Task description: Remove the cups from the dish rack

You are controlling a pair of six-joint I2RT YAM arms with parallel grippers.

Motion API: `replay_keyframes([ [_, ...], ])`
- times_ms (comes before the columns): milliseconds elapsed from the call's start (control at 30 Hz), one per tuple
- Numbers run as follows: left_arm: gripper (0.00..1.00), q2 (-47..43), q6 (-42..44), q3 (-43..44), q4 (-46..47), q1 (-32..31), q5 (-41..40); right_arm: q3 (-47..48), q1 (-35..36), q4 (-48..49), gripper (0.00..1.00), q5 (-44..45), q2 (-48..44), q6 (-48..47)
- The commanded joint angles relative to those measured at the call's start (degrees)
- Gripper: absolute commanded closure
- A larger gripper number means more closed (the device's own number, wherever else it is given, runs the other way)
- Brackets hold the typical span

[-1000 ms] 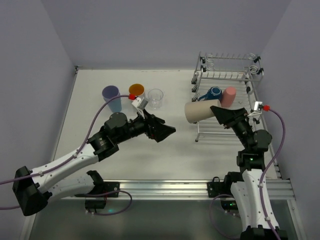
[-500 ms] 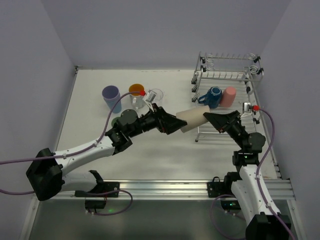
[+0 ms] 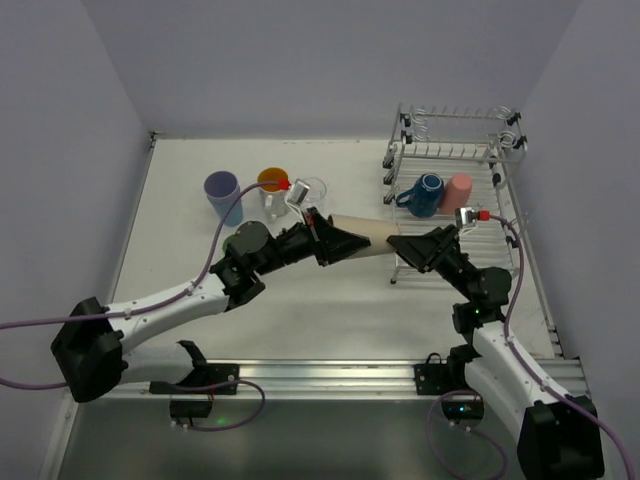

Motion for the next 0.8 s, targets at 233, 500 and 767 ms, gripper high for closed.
replay_keyframes([
  [233, 1.0, -10.6, 24.1, 21.7, -50.4, 3.5, -23.5, 4.5, 1.1, -19.1, 0.01, 1.7, -9.4, -13.4],
  [500, 1.0, 2.8, 35.0, 51.0, -87.6, 23.5, -27.1, 9.3, 1.2, -40.4, 0.02, 1.7, -15.9, -28.3],
  [767, 1.0, 16.3, 39.6, 64.3, -99.7, 36.1, -23.8, 8.1, 1.7, -43.1, 0.03, -0.5, -15.3, -30.7],
])
